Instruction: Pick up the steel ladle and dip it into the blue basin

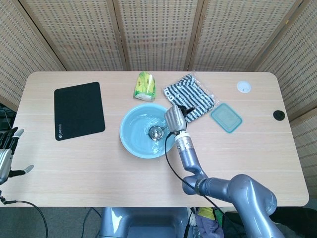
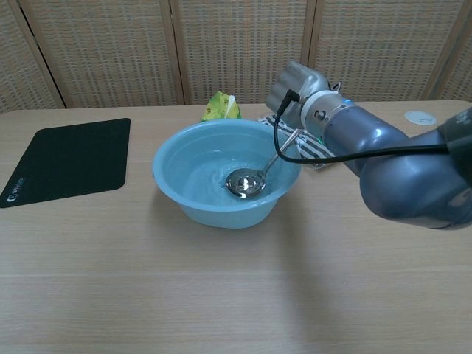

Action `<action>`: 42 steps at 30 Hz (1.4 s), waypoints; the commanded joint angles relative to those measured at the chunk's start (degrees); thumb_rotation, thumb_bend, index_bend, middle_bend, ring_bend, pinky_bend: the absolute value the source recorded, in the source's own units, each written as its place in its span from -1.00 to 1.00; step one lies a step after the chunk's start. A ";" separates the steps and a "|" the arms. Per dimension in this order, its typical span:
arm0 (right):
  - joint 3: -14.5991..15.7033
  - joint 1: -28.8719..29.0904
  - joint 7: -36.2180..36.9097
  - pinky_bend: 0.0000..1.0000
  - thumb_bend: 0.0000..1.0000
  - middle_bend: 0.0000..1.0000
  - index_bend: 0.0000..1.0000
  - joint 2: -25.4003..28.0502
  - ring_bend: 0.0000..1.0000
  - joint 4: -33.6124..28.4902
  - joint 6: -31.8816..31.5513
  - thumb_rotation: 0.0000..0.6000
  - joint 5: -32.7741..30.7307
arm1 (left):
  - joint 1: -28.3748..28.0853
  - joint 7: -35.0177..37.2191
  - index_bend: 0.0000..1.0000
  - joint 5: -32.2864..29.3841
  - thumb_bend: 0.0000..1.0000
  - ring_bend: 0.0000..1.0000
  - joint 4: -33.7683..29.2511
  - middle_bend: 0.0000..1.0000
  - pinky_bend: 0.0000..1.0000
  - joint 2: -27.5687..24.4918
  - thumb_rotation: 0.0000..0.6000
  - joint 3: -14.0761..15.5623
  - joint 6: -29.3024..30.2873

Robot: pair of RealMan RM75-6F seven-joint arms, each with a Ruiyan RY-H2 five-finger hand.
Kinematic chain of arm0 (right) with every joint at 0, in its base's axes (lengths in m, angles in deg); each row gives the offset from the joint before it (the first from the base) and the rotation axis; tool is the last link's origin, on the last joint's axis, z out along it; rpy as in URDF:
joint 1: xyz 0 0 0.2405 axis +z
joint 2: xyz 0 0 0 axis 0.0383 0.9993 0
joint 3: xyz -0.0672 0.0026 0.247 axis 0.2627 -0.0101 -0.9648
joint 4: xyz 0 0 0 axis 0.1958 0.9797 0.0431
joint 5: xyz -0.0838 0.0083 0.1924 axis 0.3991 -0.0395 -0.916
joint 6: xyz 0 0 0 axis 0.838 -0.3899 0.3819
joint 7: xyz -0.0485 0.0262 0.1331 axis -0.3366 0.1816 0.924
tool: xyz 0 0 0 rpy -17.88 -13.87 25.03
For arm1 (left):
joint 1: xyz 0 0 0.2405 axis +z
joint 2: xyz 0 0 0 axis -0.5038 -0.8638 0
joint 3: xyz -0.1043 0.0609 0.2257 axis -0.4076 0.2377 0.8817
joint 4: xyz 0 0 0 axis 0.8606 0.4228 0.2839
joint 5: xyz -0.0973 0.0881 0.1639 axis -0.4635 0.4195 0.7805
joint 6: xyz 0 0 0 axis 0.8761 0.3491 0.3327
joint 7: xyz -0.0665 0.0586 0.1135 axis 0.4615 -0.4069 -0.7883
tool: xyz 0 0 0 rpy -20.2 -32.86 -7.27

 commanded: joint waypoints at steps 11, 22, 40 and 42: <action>-1.88 -3.08 -8.39 1.00 0.71 1.00 0.75 3.15 0.99 -12.78 -3.79 1.00 -4.08 | 0.13 -0.12 -1.00 0.34 -1.00 -1.00 -0.20 -1.00 -1.00 -0.02 1.00 0.15 0.43; -11.59 -3.59 -8.37 1.00 0.73 1.00 0.76 8.67 1.00 -21.48 -5.40 1.00 -17.58 | 0.12 0.24 -1.00 0.54 -1.00 -1.00 -0.30 -1.00 -1.00 -0.21 1.00 0.26 0.39; -17.39 -1.28 -7.46 1.00 0.73 1.00 0.76 15.62 1.00 -29.01 -10.33 1.00 -25.13 | 0.05 1.30 -1.00 0.75 -1.00 -1.00 -0.40 -1.00 -1.00 -0.59 1.00 0.33 0.20; -18.72 -0.51 -7.84 1.00 0.73 1.00 0.76 16.18 1.00 -29.82 -11.05 1.00 -26.85 | 0.04 1.41 -1.00 0.80 -1.00 -1.00 -0.43 -1.00 -1.00 -0.68 1.00 0.35 0.16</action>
